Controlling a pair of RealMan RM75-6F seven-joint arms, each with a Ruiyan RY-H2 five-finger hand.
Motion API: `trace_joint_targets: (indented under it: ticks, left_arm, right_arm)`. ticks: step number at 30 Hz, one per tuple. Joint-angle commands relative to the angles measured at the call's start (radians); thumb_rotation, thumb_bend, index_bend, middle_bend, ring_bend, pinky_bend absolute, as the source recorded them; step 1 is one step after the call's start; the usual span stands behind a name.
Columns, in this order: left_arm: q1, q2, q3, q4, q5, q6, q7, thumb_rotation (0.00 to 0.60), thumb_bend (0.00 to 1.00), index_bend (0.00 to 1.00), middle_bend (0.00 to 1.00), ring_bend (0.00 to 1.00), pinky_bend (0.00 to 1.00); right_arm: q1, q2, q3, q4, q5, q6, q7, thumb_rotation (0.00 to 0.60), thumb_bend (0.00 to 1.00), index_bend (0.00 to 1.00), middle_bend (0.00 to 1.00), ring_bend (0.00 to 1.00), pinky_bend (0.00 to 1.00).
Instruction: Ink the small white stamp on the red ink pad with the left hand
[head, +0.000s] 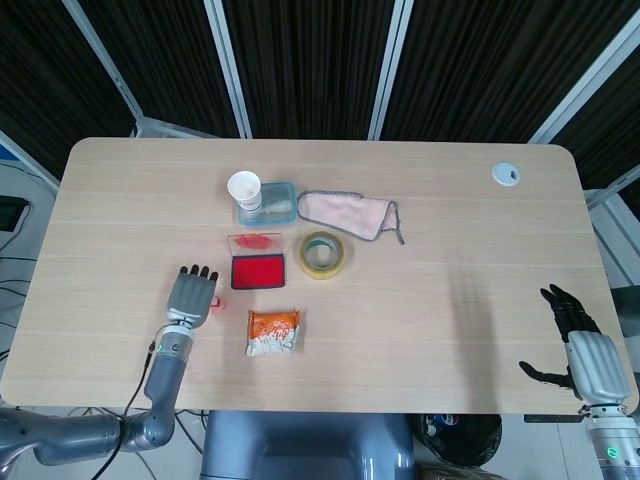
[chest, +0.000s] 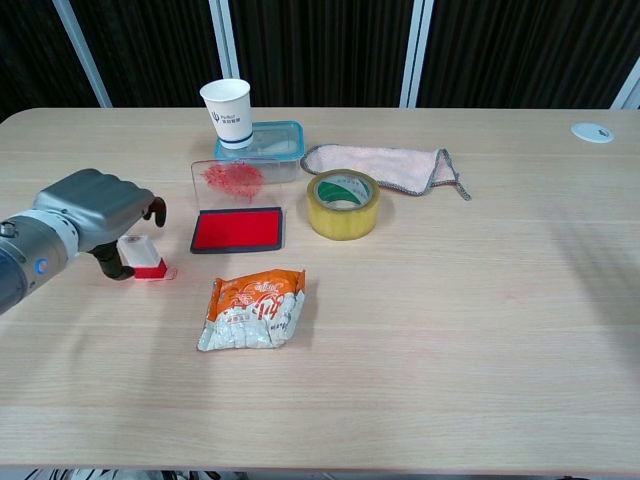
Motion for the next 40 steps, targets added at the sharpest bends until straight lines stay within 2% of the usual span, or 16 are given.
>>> trace_joint_targets:
  ticks: [1,5,10,14,17,20,23,27,31,35,40]
  left_arm:
    - [0.010,0.026,-0.007,-0.038,0.008,0.018,-0.013,0.600,0.19,0.21,0.16,0.15,0.24]
    - [0.030,0.075,-0.010,-0.114,0.027,0.060,-0.028,0.600,0.18,0.19,0.14,0.12,0.21]
    - [0.076,0.170,-0.006,-0.243,0.116,0.131,-0.116,0.600,0.18,0.14,0.12,0.10,0.19]
    - [0.147,0.290,0.048,-0.355,0.253,0.218,-0.210,0.600,0.18,0.11,0.09,0.08,0.16]
    - [0.182,0.341,0.076,-0.388,0.313,0.259,-0.255,0.600,0.18,0.08,0.07,0.07,0.14]
    - [0.256,0.426,0.133,-0.427,0.410,0.334,-0.362,0.600,0.17,0.05,0.04,0.05,0.12]
    - [0.323,0.493,0.191,-0.421,0.510,0.391,-0.477,0.600,0.16,0.01,0.01,0.01,0.10]
    - [0.413,0.538,0.249,-0.369,0.603,0.476,-0.610,0.600,0.14,0.00,0.00,0.00,0.05]
    - [0.475,0.558,0.281,-0.321,0.647,0.521,-0.709,0.600,0.14,0.00,0.00,0.00,0.02]
    - [0.527,0.563,0.296,-0.262,0.672,0.548,-0.777,0.600,0.14,0.00,0.00,0.00,0.02]
    - [0.542,0.565,0.272,-0.237,0.677,0.539,-0.819,0.600,0.14,0.00,0.00,0.00,0.02]
  right_arm:
    - [0.000,0.000,0.000,0.000,-0.001,0.001,-0.001,0.600,0.21,0.00,0.00,0.00,0.18]
    - [-0.001,0.000,0.000,0.001,-0.002,0.002,0.000,0.600,0.21,0.00,0.00,0.00,0.18]
    - [-0.001,-0.002,-0.002,0.003,-0.006,0.004,-0.007,0.600,0.21,0.00,0.00,0.00,0.18]
    - [-0.002,-0.003,-0.003,0.012,-0.014,0.011,-0.021,0.600,0.20,0.00,0.00,0.00,0.18]
    - [-0.002,-0.004,-0.003,0.016,-0.017,0.015,-0.027,0.600,0.20,0.00,0.00,0.00,0.18]
    - [-0.002,-0.010,-0.006,0.026,-0.028,0.020,-0.047,0.600,0.20,0.00,0.00,0.00,0.18]
    - [-0.004,-0.018,-0.006,0.034,-0.034,0.030,-0.067,0.600,0.20,0.00,0.00,0.00,0.18]
    - [-0.005,-0.028,-0.004,0.043,-0.035,0.039,-0.089,0.600,0.20,0.00,0.00,0.00,0.18]
    - [-0.006,-0.037,-0.002,0.048,-0.036,0.046,-0.106,0.600,0.20,0.00,0.00,0.00,0.18]
    - [-0.006,-0.045,0.000,0.051,-0.037,0.052,-0.120,0.600,0.20,0.00,0.00,0.00,0.18]
    - [-0.007,-0.051,0.000,0.052,-0.039,0.055,-0.130,0.600,0.20,0.00,0.00,0.00,0.18]
